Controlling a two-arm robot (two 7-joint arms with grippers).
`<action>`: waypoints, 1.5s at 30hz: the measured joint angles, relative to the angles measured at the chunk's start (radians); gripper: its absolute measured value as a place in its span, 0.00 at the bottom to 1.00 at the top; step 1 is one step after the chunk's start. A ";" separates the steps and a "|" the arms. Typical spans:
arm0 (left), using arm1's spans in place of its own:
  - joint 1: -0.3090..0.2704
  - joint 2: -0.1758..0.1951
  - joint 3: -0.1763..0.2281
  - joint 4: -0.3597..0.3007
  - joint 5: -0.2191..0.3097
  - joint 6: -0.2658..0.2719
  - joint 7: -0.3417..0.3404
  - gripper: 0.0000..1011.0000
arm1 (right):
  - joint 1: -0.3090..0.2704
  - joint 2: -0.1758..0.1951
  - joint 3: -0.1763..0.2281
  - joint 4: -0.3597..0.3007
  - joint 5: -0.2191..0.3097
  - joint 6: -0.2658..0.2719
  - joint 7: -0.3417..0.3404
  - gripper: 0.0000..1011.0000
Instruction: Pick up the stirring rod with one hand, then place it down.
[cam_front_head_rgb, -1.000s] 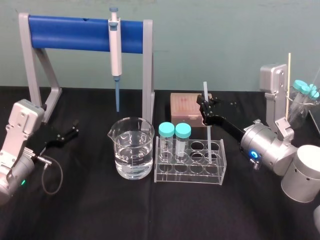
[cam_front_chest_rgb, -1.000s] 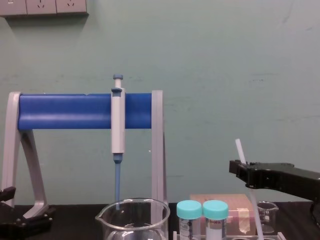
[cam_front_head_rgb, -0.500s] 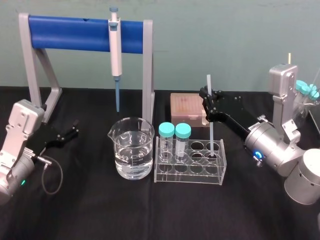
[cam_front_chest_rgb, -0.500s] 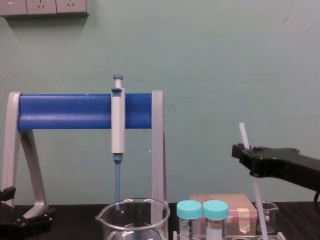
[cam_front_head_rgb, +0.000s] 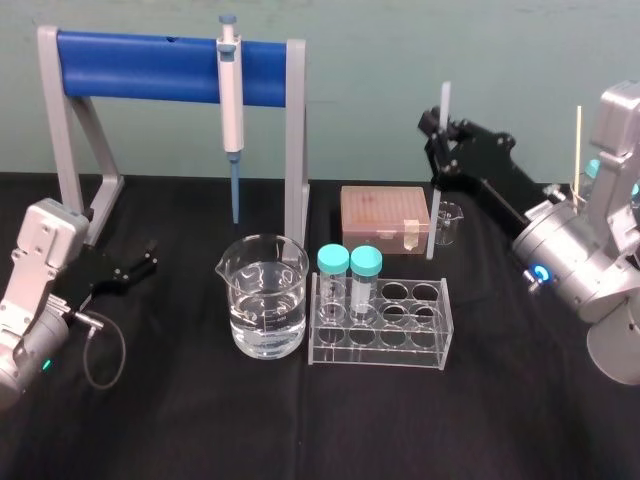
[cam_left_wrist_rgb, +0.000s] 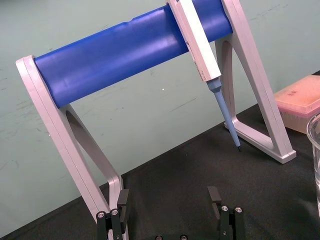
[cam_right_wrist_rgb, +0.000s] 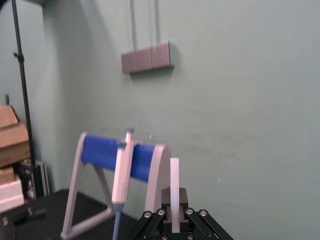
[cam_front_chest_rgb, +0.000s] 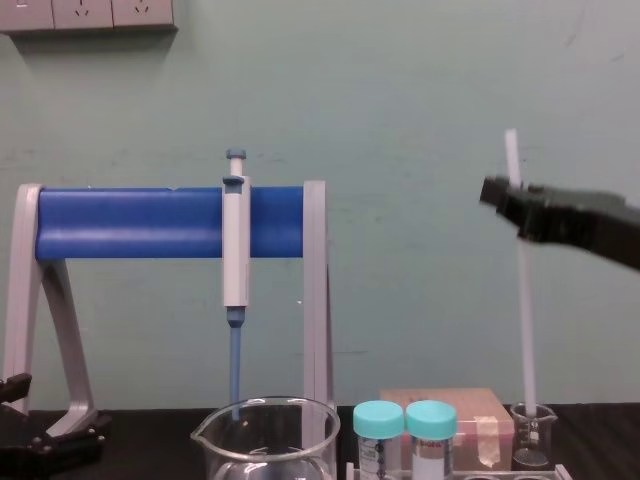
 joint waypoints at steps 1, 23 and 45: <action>0.000 0.000 0.000 0.000 0.000 0.000 0.000 0.99 | 0.000 0.000 0.000 0.000 0.000 0.000 0.000 0.07; 0.000 0.000 0.000 0.000 0.000 0.000 0.000 0.99 | 0.002 0.000 0.057 -0.060 -0.033 0.014 -0.074 0.07; 0.000 0.000 0.000 0.000 0.000 0.000 0.000 0.99 | -0.012 -0.001 0.065 -0.067 -0.043 0.028 -0.064 0.07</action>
